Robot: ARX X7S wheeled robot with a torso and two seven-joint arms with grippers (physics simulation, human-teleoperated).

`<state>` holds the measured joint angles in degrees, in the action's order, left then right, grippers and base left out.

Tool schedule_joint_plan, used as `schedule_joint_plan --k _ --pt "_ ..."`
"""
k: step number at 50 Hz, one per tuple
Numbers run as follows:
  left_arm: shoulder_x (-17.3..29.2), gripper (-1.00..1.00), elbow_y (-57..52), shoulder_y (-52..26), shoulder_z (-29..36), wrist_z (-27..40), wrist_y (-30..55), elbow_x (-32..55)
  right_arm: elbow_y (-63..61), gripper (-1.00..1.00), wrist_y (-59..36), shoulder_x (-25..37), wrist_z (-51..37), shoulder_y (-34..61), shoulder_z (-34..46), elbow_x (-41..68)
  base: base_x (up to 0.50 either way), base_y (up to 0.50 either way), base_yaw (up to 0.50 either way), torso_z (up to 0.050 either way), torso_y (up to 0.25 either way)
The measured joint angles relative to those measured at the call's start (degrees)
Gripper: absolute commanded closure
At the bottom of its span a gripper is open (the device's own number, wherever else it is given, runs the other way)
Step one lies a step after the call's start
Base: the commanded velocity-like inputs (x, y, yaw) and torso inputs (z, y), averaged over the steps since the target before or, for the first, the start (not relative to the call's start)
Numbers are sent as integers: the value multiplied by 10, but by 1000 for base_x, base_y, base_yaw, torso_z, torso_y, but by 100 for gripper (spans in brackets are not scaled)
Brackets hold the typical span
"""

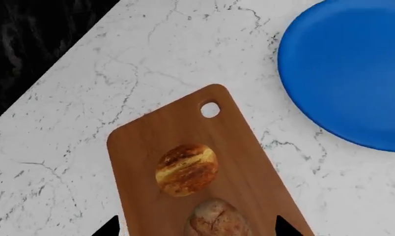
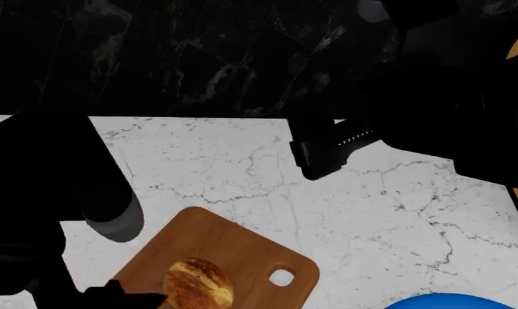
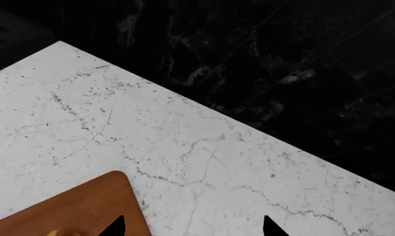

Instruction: Place all breads on the cutting board.

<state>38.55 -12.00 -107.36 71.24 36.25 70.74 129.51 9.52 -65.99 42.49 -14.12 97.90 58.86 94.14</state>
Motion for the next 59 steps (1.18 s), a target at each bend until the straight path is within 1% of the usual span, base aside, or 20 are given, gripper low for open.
schedule_joint_plan --k 10,26,38,50,59 --pt "42 -100 -18 7 -43 23 -64 -47 -38 -100 27 23 -29 -10 -18 6 0 0 0 0 0" --pt "111 -100 -63 29 -97 90 -165 -122 -151 -100 82 91 -134 -43 -61 53 0 0 0 0 0" --pt "151 -100 -97 61 -127 119 -234 -168 -236 -100 126 141 -210 -64 -92 81 0 0 0 0 0" --pt "198 -100 -146 103 -154 149 -303 -203 -325 -100 186 193 -272 -110 -114 55 0 0 0 0 0" --pt "230 -100 -195 146 -165 170 -353 -232 -382 -100 269 236 -308 -176 -128 29 0 0 0 0 0"
